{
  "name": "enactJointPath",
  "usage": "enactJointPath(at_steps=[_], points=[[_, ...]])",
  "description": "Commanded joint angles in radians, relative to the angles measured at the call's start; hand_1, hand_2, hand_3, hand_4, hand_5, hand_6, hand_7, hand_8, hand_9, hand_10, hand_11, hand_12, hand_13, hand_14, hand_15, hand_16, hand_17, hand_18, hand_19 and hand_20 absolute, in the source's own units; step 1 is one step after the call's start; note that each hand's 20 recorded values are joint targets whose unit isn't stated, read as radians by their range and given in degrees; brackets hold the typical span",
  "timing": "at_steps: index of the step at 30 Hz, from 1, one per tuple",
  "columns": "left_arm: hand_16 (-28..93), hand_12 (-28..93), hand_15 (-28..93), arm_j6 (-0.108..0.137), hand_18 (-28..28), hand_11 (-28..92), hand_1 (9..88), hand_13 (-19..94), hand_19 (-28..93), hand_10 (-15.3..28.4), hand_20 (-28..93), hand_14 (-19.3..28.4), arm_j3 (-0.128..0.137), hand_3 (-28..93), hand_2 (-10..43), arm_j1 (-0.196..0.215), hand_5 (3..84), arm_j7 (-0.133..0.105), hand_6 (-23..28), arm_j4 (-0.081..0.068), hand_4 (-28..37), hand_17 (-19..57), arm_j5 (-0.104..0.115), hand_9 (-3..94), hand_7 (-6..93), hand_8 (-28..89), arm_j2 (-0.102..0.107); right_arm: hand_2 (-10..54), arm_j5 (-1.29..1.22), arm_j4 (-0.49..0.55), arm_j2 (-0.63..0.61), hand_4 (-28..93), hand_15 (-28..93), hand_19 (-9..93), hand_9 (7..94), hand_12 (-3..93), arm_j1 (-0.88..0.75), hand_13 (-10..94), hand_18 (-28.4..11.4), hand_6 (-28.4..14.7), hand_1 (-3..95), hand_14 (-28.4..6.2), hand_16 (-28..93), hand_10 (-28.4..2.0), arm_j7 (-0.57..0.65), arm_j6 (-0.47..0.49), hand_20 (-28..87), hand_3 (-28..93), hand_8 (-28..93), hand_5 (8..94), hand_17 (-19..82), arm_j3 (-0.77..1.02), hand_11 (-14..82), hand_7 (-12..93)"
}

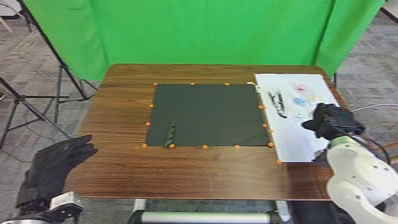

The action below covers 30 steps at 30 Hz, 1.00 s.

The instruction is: Arrange flowers

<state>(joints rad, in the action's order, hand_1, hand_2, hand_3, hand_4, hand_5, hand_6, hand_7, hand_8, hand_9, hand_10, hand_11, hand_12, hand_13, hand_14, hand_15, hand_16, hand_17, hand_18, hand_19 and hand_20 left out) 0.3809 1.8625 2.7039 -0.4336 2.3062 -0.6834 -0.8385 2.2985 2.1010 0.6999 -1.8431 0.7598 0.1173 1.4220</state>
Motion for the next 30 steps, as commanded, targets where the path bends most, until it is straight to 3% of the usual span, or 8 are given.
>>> enactJointPath(at_steps=[1,8,13,15,19,30], points=[[-13,11,62,-0.013,20.8,43,27.1,28,58,23.2,17,27.9,-0.014,80,6.0,0.003,51.2,0.013,15.9,0.004,-20.3,-9.3,-0.008,42.0,17.8,-9,0.002,-0.3,0.051,-0.025,-0.022,-21,77,91,63.9,23.0,-0.124,64,-27.3,-11.5,31.1,-15.4,21,-22.2,0.065,0.042,-9,78,-9,63.9,34,0.097,45.5,20],[-13,11,62,-0.006,20.9,43,27.0,29,58,23.3,17,27.9,-0.020,80,5.9,0.012,51.2,0.006,15.9,0.005,-20.2,-9.3,0.000,42.0,17.8,-9,0.005,-0.9,0.043,-0.037,0.013,-21,77,92,64.6,22.8,-0.192,65,-27.3,-12.2,31.6,-15.2,22,-22.5,0.115,0.059,-10,77,-8,64.8,35,0.171,45.4,19],[-13,11,62,-0.012,20.9,43,27.0,28,58,23.3,17,27.9,-0.020,80,6.0,0.009,51.2,0.015,15.9,0.005,-20.3,-9.3,-0.004,42.1,17.7,-9,0.003,-1.5,0.031,-0.051,0.022,-21,77,93,64.9,22.9,-0.200,65,-27.2,-12.3,32.1,-15.2,22,-22.6,0.129,0.064,-11,76,-8,65.3,35,0.185,45.3,19],[-13,11,62,-0.005,20.9,43,27.0,28,58,23.3,17,27.9,-0.026,80,6.0,0.008,51.2,0.003,15.9,0.005,-20.3,-9.3,0.002,42.1,17.7,-9,0.007,-1.7,0.032,-0.062,0.026,-21,77,93,64.9,22.9,-0.186,65,-27.2,-12.4,32.2,-15.2,22,-22.6,0.127,0.071,-12,76,-8,65.5,35,0.177,45.4,19],[-13,10,62,-0.015,20.9,43,27.0,28,58,23.3,17,27.9,-0.028,80,5.9,0.000,51.2,0.015,15.9,0.003,-20.4,-9.3,-0.004,42.0,17.7,-9,0.008,-2.0,0.021,-0.076,0.029,-22,77,93,65.0,22.9,-0.164,65,-27.2,-12.3,32.4,-15.2,22,-22.5,0.137,0.074,-12,76,-8,65.6,35,0.162,45.4,19],[-13,11,62,-0.016,20.9,43,27.0,29,58,23.3,17,27.9,-0.026,80,6.0,0.000,51.2,0.014,15.9,0.003,-20.3,-9.3,0.001,42.0,17.8,-9,0.007,-2.6,0.008,-0.082,0.035,-22,76,93,65.3,22.8,-0.175,65,-27.3,-12.6,33.1,-15.2,22,-22.6,0.148,0.112,-13,76,-8,66.3,35,0.160,45.3,19]])
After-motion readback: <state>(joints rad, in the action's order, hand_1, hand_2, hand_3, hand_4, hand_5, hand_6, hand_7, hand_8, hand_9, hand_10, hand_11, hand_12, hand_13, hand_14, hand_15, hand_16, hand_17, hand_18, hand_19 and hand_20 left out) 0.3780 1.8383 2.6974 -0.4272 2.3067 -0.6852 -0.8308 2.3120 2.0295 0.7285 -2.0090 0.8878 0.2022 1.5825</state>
